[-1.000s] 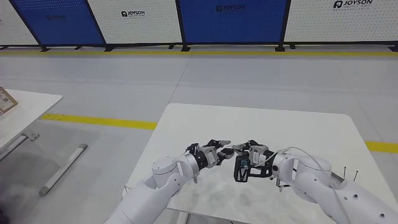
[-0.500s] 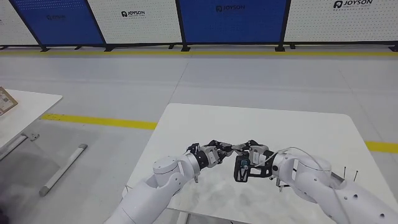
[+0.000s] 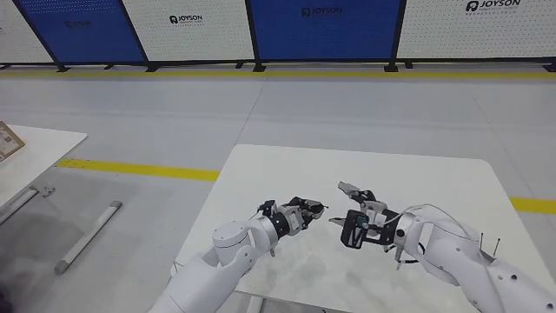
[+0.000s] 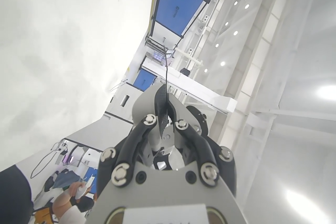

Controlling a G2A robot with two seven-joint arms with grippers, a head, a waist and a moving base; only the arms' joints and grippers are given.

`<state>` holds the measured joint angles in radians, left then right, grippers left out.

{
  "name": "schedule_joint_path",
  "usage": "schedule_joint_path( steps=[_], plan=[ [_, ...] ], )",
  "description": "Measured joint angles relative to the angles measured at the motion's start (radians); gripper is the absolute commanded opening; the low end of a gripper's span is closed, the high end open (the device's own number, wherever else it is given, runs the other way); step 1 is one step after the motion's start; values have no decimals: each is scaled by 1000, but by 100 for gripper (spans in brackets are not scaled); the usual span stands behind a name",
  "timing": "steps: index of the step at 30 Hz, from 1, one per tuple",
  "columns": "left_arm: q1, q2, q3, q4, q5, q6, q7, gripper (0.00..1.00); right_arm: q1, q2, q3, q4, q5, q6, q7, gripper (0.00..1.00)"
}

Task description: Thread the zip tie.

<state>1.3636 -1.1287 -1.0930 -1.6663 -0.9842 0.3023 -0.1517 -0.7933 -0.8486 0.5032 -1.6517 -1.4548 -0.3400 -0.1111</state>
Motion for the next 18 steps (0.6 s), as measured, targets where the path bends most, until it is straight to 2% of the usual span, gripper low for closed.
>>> schedule_joint_path(
  steps=[2,7,12,15,18],
  plan=[
    [1,-1,3,-2,22,-13,12,0,-19,14,17,-5,22,0,-10,100],
    [13,-5,17,-18,99,-78,73,0,-54,47,47,-26,96,0,-2,100],
    [30,-7,39,-47,224,-132,140,0,-53,72,26,-39,230,0,58,100],
    [36,-5,51,-57,288,-137,135,0,-47,77,13,-36,320,0,76,100],
    [36,-5,51,-56,283,-136,134,0,-47,76,14,-36,281,0,74,100]
  ],
)
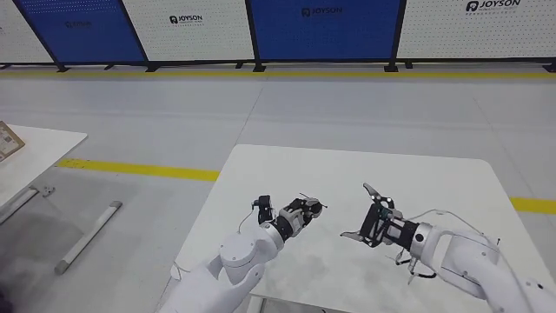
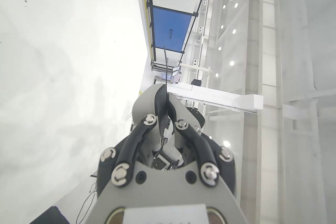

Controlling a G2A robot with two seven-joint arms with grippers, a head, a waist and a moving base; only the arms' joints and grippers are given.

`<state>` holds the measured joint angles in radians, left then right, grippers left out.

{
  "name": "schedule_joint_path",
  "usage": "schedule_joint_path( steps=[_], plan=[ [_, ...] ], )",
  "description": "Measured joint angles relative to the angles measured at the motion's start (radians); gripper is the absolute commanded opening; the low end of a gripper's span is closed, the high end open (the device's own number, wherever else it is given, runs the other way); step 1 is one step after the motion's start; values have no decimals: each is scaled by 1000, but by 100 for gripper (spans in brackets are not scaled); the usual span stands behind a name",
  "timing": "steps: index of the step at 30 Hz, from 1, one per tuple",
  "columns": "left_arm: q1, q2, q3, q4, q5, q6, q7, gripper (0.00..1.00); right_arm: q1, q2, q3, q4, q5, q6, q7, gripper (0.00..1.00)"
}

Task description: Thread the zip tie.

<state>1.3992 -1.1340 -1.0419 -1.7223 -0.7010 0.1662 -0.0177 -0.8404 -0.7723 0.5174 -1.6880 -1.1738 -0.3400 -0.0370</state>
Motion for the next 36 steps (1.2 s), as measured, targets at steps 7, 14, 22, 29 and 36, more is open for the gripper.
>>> schedule_joint_path(
  steps=[7,14,22,29,36],
  plan=[
    [0,0,-1,1,4,-4,4,0,-6,-2,3,1,11,0,-3,100],
    [25,-11,42,8,207,-128,156,0,17,5,-41,69,430,0,-29,100],
    [65,-14,77,-15,431,-184,224,0,138,17,-155,71,981,0,184,100],
    [67,-15,80,-18,430,-185,224,0,139,16,-155,72,986,0,179,100],
    [73,-17,88,-14,483,-195,222,0,130,10,-152,58,1029,0,216,100]
  ],
)
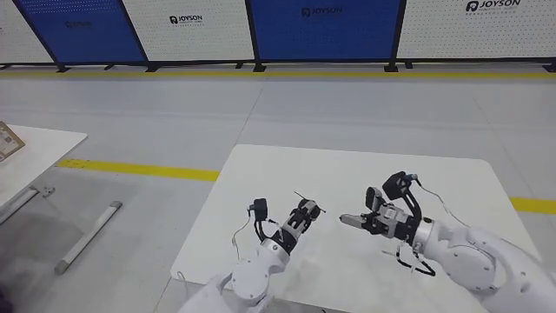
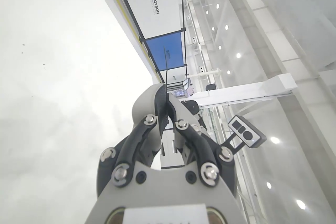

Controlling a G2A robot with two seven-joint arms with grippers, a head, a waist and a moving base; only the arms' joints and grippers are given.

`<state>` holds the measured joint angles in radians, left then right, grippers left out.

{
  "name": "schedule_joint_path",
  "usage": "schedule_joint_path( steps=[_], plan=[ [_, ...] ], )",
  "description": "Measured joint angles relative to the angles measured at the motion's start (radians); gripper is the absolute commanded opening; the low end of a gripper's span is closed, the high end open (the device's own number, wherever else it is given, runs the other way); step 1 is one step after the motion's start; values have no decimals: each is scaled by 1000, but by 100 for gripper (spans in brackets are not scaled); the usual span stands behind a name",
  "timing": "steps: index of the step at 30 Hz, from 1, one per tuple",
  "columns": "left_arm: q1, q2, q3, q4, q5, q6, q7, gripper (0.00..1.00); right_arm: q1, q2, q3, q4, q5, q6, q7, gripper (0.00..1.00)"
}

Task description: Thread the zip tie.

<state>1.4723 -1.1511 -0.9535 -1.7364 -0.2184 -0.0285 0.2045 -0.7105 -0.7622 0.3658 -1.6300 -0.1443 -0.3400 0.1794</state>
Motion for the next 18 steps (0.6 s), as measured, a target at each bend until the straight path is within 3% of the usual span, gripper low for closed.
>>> schedule_joint_path(
  steps=[3,8,13,18],
  plan=[
    [11,-4,5,-5,38,-9,40,0,17,-21,18,35,161,0,112,100],
    [28,-7,-3,-24,53,-7,47,0,26,-79,56,118,347,0,258,100],
    [46,-9,-7,-57,57,-14,35,0,25,-160,103,251,491,0,464,100],
    [46,-8,-7,-56,57,-14,35,0,27,-169,106,271,501,0,491,100]
  ],
)
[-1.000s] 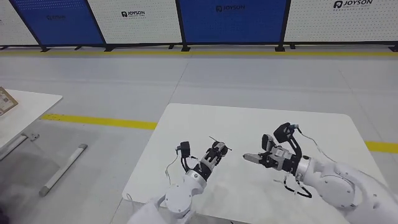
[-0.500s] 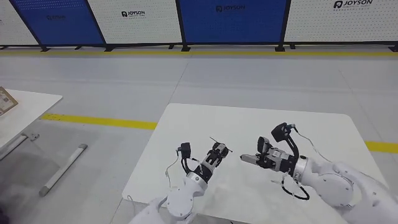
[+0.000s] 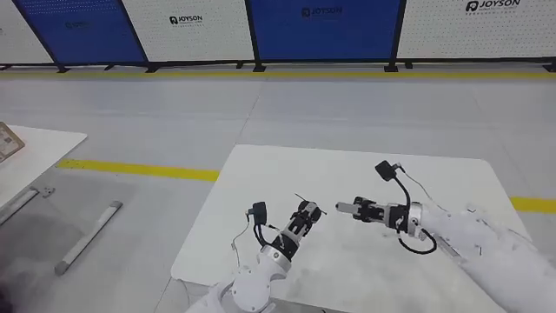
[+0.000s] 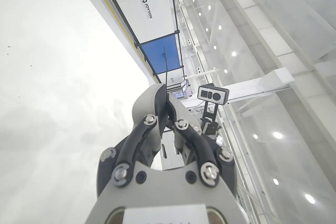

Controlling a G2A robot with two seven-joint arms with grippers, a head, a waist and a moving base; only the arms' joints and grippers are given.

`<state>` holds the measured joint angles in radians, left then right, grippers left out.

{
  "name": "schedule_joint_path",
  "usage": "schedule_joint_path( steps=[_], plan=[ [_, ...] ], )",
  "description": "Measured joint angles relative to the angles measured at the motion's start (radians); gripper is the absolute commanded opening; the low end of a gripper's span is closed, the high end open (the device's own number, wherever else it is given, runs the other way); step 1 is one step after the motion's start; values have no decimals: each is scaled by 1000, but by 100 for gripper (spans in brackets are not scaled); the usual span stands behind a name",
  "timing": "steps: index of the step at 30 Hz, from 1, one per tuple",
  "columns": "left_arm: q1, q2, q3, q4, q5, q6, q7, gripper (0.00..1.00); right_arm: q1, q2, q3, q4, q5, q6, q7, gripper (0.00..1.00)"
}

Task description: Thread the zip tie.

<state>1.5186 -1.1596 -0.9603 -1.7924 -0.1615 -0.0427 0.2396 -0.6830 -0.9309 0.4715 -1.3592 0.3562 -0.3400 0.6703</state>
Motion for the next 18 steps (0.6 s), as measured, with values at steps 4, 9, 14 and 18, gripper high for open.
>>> schedule_joint_path(
  steps=[4,9,14,18],
  plan=[
    [0,-1,0,1,-2,1,1,0,0,0,0,0,0,0,0,100],
    [-6,-9,1,2,-47,12,-14,0,-23,-8,12,6,31,0,-15,100],
    [4,-12,-8,-7,-73,11,-32,0,-6,-53,16,82,88,0,113,100],
    [8,-13,-11,-9,-79,14,-33,0,-6,-68,26,108,114,0,104,100]
  ],
)
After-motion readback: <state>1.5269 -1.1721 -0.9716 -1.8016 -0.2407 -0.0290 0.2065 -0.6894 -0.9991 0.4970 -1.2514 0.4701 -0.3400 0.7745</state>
